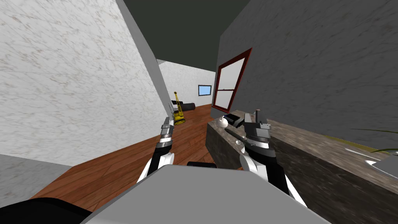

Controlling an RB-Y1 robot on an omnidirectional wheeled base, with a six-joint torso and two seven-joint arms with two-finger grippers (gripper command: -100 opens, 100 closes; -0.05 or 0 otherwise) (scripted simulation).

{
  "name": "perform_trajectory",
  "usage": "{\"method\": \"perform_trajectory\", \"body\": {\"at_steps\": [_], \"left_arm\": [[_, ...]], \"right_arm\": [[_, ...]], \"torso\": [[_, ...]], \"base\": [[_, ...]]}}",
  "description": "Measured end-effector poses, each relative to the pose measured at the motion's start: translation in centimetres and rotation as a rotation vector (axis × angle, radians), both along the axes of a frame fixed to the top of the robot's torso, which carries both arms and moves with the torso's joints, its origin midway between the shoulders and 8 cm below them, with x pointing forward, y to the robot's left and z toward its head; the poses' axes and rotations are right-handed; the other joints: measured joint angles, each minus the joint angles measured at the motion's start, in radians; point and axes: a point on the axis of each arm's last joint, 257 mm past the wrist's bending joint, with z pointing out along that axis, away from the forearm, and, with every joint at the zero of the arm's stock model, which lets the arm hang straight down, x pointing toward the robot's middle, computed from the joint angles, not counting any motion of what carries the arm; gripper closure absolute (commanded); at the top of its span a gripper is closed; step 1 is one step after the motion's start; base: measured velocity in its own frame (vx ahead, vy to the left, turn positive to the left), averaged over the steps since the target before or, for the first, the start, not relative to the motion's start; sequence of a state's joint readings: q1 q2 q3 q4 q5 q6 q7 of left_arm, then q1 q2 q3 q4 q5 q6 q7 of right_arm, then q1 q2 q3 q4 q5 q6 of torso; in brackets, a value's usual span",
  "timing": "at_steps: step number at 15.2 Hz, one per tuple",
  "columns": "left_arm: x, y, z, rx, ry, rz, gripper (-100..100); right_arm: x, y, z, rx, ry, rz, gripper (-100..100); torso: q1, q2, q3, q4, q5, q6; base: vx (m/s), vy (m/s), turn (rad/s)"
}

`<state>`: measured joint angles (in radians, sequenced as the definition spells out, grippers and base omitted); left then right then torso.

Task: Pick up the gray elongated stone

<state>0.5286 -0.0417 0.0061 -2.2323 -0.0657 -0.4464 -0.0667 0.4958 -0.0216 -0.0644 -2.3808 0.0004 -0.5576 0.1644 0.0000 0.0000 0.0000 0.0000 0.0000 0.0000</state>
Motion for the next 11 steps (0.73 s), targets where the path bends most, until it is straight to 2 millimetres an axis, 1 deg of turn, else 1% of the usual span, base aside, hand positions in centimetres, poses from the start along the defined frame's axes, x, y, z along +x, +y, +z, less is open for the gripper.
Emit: {"method": "perform_trajectory", "body": {"at_steps": [3,4,8,11], "left_arm": [[0.0,0.0,0.0,0.0,0.0,0.0,0],[0.0,0.0,0.0,0.0,0.0,0.0,0],[0.0,0.0,0.0,0.0,0.0,0.0,0],[0.0,0.0,0.0,0.0,0.0,0.0,0]], "right_arm": [[0.6,0.4,-1.2,-0.039,0.039,0.011,-100],[0.9,0.4,-1.7,-0.055,0.056,0.014,-100],[1.9,0.5,-4.9,-0.124,0.149,0.024,-100],[2.7,0.0,-7.6,-0.178,0.229,0.028,-100]], "torso": [[0.004,-0.001,0.0,0.0,0.001,0.0],[0.005,-0.001,-0.001,0.0,0.001,0.0],[0.009,-0.003,-0.002,-0.001,0.002,0.0],[0.009,-0.004,-0.002,-0.001,0.002,0.0]], "base": [[0.015,0.066,0.03],[0.041,0.11,0.057],[0.049,0.12,0.035],[0.049,0.115,0.042]]}}
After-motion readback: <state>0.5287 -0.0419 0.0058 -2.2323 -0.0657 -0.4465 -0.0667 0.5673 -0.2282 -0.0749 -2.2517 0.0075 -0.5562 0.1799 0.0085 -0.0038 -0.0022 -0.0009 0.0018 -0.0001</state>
